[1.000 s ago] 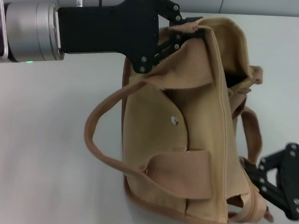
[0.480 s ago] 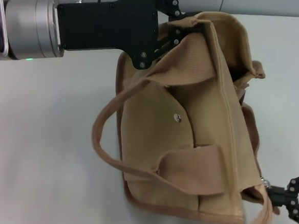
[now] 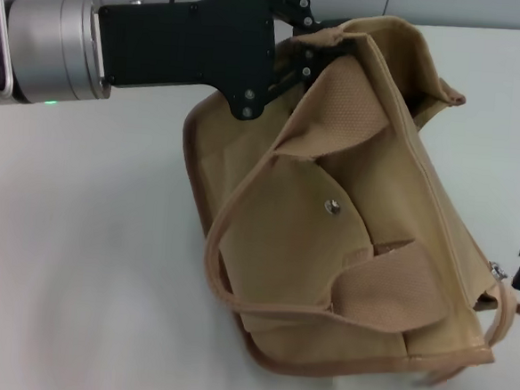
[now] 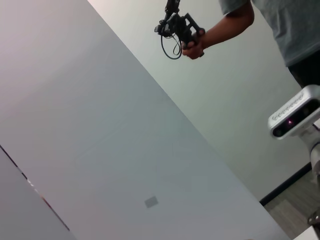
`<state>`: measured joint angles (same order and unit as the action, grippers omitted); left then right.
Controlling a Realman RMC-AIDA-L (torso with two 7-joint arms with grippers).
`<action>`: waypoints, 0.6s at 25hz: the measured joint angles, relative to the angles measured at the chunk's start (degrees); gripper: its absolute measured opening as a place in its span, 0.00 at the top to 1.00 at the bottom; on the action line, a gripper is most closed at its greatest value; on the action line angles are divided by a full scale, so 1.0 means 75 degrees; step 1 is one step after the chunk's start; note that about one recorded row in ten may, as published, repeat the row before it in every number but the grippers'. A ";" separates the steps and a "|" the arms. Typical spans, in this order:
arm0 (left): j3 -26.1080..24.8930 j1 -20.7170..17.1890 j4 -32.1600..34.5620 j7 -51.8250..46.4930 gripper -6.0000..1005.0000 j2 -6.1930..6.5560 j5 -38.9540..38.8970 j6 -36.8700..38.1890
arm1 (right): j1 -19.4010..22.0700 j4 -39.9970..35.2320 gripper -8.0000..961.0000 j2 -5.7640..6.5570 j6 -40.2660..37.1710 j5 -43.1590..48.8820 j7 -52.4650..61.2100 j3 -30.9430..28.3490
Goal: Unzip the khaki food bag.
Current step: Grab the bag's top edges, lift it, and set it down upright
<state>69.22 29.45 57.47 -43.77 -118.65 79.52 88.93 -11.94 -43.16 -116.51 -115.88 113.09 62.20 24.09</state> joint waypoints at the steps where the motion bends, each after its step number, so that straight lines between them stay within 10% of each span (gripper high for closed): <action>1: 0.0000 0.0000 0.0000 0.0000 0.97 0.0000 0.0000 0.0004 | 0.0025 -0.0069 0.85 0.0056 0.0277 0.0330 -0.0036 -0.0252; 6: 0.0009 0.0000 0.0000 0.0000 0.97 -0.0008 0.0000 0.0003 | -0.0061 -0.0084 0.77 0.0089 0.0442 0.0816 -0.0071 -0.0327; 15: 0.0048 0.0010 0.0001 -0.0012 0.97 -0.0010 0.0001 -0.0025 | -0.0686 -0.0132 0.27 -0.0318 0.0757 0.1892 -0.0086 -0.0024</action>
<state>69.58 29.52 57.48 -43.85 -118.72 79.52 88.75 -17.08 -44.15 -118.89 -110.20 127.28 61.56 23.91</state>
